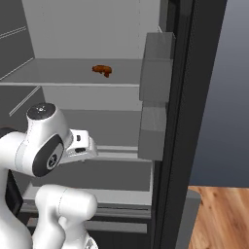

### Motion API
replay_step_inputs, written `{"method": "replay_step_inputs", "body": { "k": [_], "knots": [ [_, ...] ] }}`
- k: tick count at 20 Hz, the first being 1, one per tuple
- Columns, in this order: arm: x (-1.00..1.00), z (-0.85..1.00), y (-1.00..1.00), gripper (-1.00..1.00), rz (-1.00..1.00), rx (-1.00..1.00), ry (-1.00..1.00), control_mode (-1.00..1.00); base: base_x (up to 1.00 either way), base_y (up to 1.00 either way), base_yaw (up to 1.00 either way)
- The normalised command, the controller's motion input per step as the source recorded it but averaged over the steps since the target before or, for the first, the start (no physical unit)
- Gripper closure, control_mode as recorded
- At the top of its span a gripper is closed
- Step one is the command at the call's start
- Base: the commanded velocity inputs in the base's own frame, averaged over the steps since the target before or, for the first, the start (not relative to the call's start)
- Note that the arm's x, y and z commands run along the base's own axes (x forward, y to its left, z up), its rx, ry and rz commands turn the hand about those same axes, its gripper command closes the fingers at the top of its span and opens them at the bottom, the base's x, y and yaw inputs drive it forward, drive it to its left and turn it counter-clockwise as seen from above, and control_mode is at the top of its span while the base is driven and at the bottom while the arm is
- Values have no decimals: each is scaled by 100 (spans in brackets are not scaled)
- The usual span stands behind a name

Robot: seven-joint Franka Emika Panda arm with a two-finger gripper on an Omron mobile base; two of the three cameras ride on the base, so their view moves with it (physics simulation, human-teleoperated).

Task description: Place one bell pepper and one chicken drumstick in each tupperware on the nearby counter, to pack two identical lunches.

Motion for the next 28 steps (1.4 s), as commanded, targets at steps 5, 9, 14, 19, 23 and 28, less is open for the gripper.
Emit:
{"method": "replay_step_inputs", "body": {
  "k": [5, 9, 14, 19, 23, 28],
  "knots": [
    [35, 38, 3, -100, 0, 3, -18, -100, 0, 0, 0],
    [47, 44, 3, -100, 0, 1, -8, -100, 0, 0, 0],
    [44, 40, 5, -100, 0, 0, -10, -100, 0, 0, 0],
    [38, 46, 1, -100, 0, 3, -11, -100, 0, 0, 0],
    [26, 49, 0, -100, 0, 3, -11, -100, 0, 0, 0],
    [33, 40, 0, -100, 0, 1, -10, -100, 0, 0, 0]
  ]
}}
